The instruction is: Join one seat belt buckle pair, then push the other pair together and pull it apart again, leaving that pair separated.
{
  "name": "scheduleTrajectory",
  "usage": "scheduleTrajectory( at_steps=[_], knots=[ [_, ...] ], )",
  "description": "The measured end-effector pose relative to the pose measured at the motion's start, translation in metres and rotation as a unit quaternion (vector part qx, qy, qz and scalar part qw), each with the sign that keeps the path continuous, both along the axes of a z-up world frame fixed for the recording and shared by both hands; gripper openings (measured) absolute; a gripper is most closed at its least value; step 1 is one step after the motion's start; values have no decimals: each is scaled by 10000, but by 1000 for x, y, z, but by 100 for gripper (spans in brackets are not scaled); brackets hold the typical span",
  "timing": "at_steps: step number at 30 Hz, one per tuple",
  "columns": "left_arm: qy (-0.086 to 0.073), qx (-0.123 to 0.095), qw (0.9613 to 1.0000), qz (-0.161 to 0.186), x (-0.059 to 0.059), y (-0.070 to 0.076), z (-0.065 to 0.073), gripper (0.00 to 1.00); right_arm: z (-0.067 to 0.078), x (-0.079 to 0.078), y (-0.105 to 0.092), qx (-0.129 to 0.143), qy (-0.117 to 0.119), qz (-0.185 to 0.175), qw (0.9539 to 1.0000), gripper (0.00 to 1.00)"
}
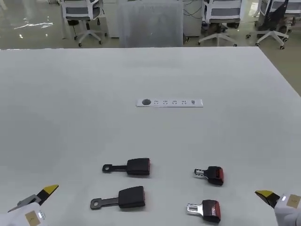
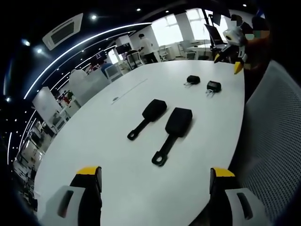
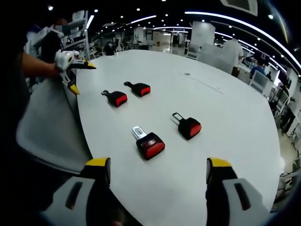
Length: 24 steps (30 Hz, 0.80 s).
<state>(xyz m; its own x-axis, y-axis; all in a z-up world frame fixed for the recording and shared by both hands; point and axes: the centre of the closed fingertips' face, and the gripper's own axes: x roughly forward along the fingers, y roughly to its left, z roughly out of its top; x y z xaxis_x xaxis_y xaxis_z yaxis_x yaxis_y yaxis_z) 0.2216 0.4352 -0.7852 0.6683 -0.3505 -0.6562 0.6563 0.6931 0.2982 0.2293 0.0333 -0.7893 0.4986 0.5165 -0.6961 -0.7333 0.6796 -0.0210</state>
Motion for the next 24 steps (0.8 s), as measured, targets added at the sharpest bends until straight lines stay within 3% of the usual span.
scheduleTrajectory(
  at_steps=[7,18,24],
  knots=[
    [-75,28,10000,-49,1,-1,3,97,0,-5,-10,-142,-91,-25,9999,90],
    [-146,32,9999,-69,1,-3,5,98,5,-4,-4,-45,-243,-127,9996,98],
    [-218,-39,9998,17,1,-1,11,97,5,-10,-5,-112,-231,-58,9997,94]
  ],
)
